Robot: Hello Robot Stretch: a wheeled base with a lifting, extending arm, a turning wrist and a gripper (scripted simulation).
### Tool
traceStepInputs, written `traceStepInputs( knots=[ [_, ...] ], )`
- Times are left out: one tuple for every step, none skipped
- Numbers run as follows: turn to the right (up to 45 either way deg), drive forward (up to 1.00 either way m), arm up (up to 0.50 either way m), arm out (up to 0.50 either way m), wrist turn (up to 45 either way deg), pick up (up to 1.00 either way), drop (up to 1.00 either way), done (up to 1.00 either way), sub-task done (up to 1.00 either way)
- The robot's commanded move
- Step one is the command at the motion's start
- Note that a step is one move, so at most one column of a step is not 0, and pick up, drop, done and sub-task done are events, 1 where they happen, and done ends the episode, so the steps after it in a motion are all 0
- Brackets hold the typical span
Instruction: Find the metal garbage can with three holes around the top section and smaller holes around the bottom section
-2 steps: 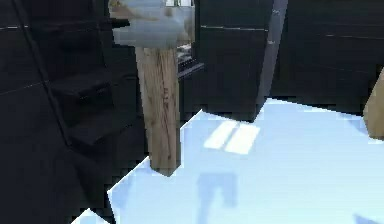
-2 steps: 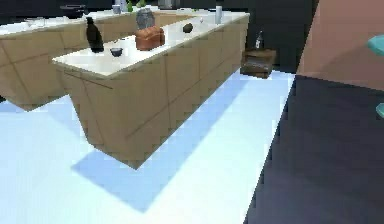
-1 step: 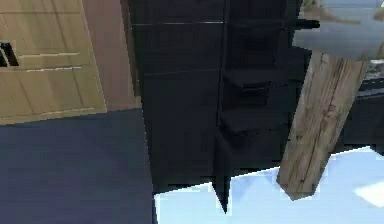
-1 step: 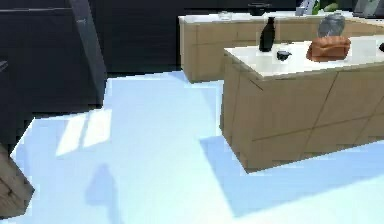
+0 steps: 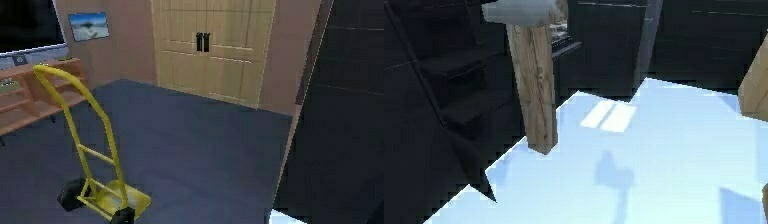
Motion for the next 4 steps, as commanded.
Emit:
traceStepInputs(
  knots=[
    [-45.0, 0.00, 0.00, 0.00, 0.0, 0.00, 0.00, 0.00, 0.00],
    [-24.0, 0.00, 0.00, 0.00, 0.0, 0.00, 0.00, 0.00, 0.00],
    [0.0, 1.00, 0.00, 0.00, 0.0, 0.00, 0.00, 0.00, 0.00],
    [0.0, 0.70, 0.00, 0.00, 0.0, 0.00, 0.00, 0.00, 0.00]
  ],
)
